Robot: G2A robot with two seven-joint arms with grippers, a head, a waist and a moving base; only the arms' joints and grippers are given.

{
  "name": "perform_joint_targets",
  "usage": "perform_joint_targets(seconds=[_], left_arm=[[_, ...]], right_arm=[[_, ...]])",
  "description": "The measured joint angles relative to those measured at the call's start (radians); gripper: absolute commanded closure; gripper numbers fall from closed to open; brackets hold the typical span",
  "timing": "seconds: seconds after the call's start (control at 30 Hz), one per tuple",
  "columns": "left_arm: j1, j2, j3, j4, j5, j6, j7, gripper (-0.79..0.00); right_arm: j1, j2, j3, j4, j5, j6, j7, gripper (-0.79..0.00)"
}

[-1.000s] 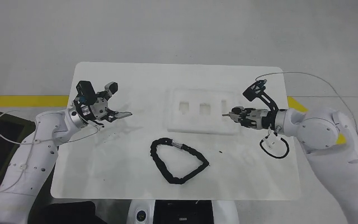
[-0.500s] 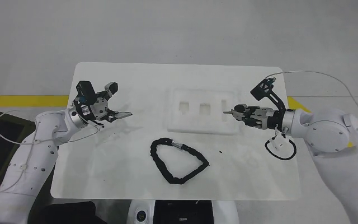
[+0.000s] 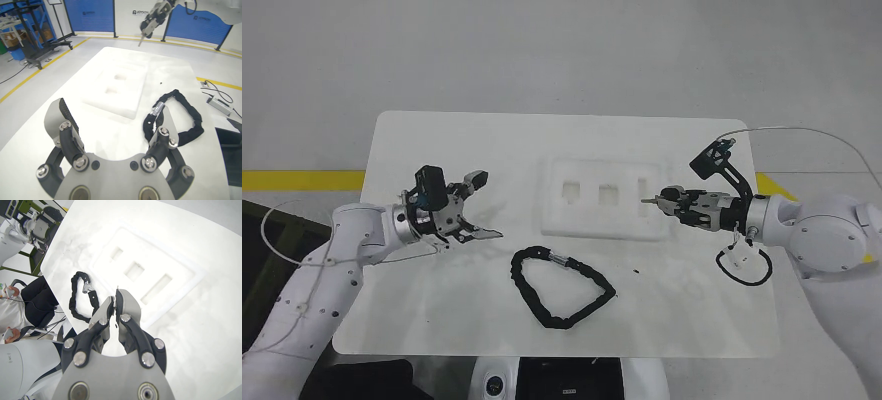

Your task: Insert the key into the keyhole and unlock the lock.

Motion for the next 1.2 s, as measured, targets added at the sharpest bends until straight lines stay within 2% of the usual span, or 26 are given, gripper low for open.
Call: perform_joint_targets(seconds=[0.23, 0.43, 0.67, 0.9, 1.2], left_arm=[[0.0, 0.002, 0.135, -0.053, 0.134, 0.001, 0.091, -0.785], [-0.069, 0.004, 0.281, -0.06, 0.258, 0.001, 0.171, -0.785], [-0.18, -0.003, 0.429, -0.02, 0.422, 0.001, 0.258, -0.785], [-0.254, -0.026, 0.49, 0.015, 0.528, 0.016, 0.27, -0.785], [-0.335, -0.065, 0.549, 0.042, 0.59, 0.017, 0.207, -0.785]], right_arm=[[0.0, 0.0, 0.0, 0.0, 0.0, 0.0, 0.0, 0.0], [0.0, 0.0, 0.0, 0.0, 0.0, 0.0, 0.0, 0.0], [0.0, 0.0, 0.0, 0.0, 0.0, 0.0, 0.0, 0.0], [0.0, 0.0, 0.0, 0.0, 0.0, 0.0, 0.0, 0.0], [0.0, 0.0, 0.0, 0.0, 0.0, 0.0, 0.0, 0.0]])
